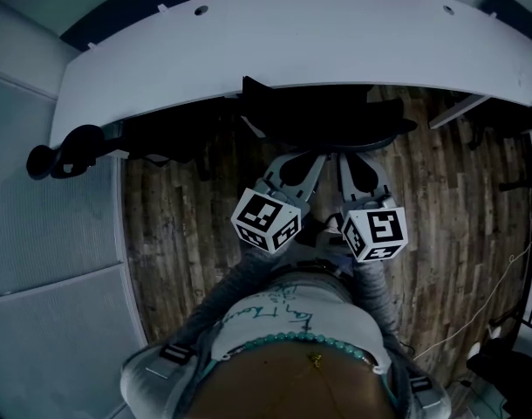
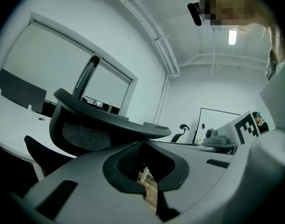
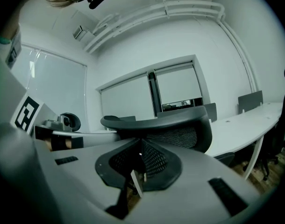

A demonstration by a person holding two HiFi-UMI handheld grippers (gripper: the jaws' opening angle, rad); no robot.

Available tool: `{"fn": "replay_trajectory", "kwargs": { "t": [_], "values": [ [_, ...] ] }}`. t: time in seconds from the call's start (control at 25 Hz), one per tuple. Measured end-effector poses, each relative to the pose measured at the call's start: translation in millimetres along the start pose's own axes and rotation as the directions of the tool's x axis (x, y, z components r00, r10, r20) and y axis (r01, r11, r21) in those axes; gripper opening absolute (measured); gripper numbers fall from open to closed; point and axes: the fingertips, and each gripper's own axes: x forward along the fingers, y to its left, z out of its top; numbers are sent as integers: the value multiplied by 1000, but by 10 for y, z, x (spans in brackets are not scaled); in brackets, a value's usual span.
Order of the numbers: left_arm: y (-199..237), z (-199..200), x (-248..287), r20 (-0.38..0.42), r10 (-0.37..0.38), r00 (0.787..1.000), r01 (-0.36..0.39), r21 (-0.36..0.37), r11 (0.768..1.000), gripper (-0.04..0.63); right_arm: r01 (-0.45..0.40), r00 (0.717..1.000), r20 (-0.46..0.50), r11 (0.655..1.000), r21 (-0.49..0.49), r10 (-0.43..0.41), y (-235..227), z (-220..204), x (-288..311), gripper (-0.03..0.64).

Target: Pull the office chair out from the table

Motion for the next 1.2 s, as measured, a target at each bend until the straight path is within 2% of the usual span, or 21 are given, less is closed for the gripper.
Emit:
{"fn": "replay_trajectory", "kwargs": {
  "t": [0.4, 0.84, 0.88, 0.96, 1.08, 1.2],
  "values": [
    [115, 16, -55, 7, -53, 999, 54, -60, 997, 11, 63, 998, 19, 996, 67, -65, 2, -25, -51, 23],
    [52, 110, -107, 65, -98, 993, 105, -114, 988, 28, -62, 994, 97, 982, 179, 46, 109, 67, -139, 26],
    [51, 112, -114, 69, -102, 992, 110, -126, 986, 37, -70, 994, 97, 980, 184, 53, 120, 65, -138, 37],
    [59, 123, -127, 81, -108, 991, 121, -164, 979, 66, -90, 993, 95, 973, 215, 71, 140, 58, -127, 117],
    [76, 141, -143, 98, -104, 990, 122, -193, 974, 92, -113, 990, 107, 959, 259, 87, 148, 69, -115, 145],
    [113, 181, -159, 126, -95, 987, 123, -235, 964, 161, -134, 987, 125, 951, 277, 103, 158, 104, -106, 179]
  ]
}}
